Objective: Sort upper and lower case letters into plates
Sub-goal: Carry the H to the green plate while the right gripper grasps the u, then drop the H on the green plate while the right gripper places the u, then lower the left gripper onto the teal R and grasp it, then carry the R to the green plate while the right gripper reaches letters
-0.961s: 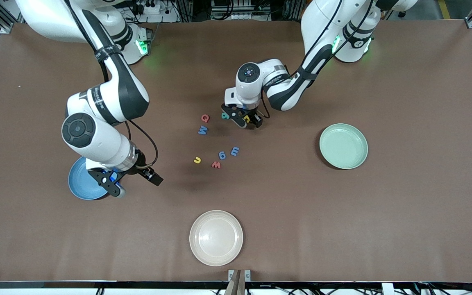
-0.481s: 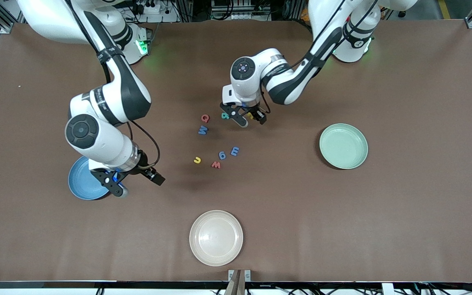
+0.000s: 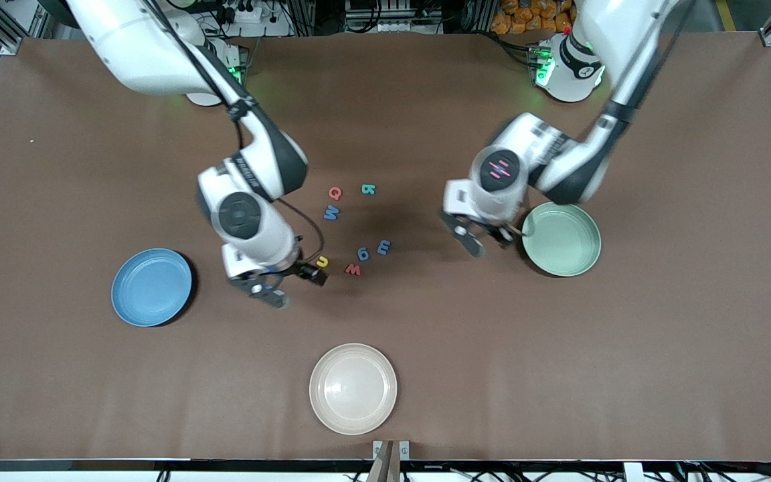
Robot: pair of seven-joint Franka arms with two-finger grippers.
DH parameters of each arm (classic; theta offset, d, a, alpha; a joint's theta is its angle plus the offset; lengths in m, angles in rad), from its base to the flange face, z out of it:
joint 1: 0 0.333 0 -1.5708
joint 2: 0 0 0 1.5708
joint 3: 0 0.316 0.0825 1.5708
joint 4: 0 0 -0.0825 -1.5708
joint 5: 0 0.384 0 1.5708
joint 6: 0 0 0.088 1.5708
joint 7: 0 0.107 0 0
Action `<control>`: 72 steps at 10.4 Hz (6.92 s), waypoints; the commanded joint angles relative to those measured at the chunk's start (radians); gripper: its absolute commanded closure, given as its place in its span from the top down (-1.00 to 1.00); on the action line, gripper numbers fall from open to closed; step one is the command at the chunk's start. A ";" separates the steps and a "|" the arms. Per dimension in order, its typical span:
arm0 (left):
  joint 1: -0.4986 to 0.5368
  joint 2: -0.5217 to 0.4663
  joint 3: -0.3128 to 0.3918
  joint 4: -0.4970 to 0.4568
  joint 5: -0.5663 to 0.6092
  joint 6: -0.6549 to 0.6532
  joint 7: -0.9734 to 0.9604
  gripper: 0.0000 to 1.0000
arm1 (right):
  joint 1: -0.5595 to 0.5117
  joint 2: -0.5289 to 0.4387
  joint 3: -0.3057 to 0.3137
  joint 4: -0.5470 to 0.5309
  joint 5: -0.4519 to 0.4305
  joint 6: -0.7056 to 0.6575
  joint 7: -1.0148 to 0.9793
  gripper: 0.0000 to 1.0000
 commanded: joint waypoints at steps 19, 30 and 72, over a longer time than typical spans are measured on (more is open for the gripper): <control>-0.233 0.009 -0.189 0.012 -0.062 0.176 -0.694 1.00 | -0.026 0.086 0.053 -0.177 -0.118 0.261 0.250 -1.00; -0.335 0.213 -0.212 0.134 0.238 0.341 -0.381 1.00 | -0.185 -0.096 -0.127 -0.140 -0.118 0.010 -0.012 -1.00; 0.358 -0.049 -0.226 0.096 -0.028 -0.268 0.234 -1.00 | 0.133 0.048 -0.045 0.042 -0.073 0.000 0.036 1.00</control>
